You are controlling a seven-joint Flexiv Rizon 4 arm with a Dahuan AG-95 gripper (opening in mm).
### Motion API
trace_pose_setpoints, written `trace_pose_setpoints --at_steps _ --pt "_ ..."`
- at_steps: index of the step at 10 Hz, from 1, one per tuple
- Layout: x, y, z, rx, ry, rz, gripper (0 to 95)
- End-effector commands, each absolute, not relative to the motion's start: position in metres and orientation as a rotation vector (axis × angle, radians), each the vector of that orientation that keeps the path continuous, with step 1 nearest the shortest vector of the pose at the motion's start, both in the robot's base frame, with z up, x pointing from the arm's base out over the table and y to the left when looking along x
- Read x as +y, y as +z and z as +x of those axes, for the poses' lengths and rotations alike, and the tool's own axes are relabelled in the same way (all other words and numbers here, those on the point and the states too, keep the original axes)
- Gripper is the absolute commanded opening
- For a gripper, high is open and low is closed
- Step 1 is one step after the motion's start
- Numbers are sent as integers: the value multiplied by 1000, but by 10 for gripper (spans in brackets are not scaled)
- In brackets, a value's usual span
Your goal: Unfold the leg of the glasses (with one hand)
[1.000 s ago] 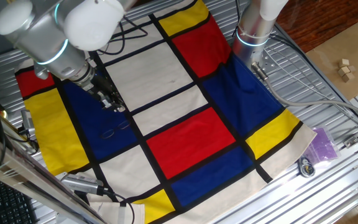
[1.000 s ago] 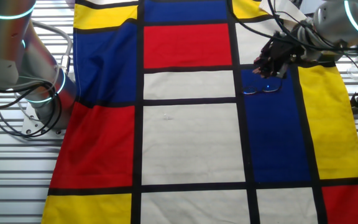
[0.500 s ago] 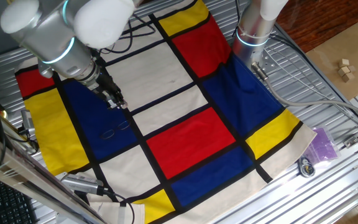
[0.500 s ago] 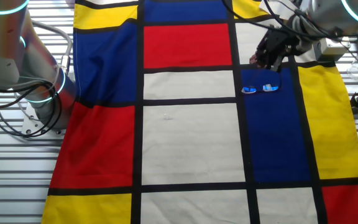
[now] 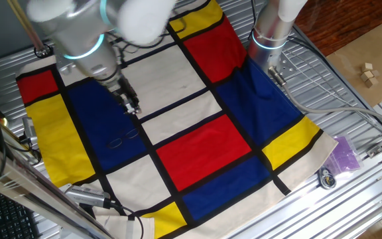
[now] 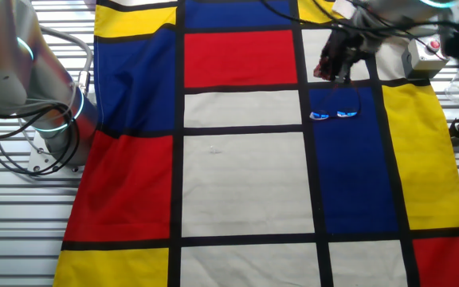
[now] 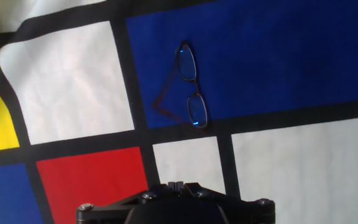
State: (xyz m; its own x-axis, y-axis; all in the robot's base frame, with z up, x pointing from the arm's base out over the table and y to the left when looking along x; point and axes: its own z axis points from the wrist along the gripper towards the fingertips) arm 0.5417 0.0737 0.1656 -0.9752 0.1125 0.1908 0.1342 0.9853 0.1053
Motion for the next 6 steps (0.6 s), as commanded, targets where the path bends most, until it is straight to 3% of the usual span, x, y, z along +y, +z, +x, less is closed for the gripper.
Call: trace_pose_setpoints --at_steps 1,6 --pt "78 166 524 -3006 -167 -202 0" --pt "74 164 517 -3014 -170 -179 0"
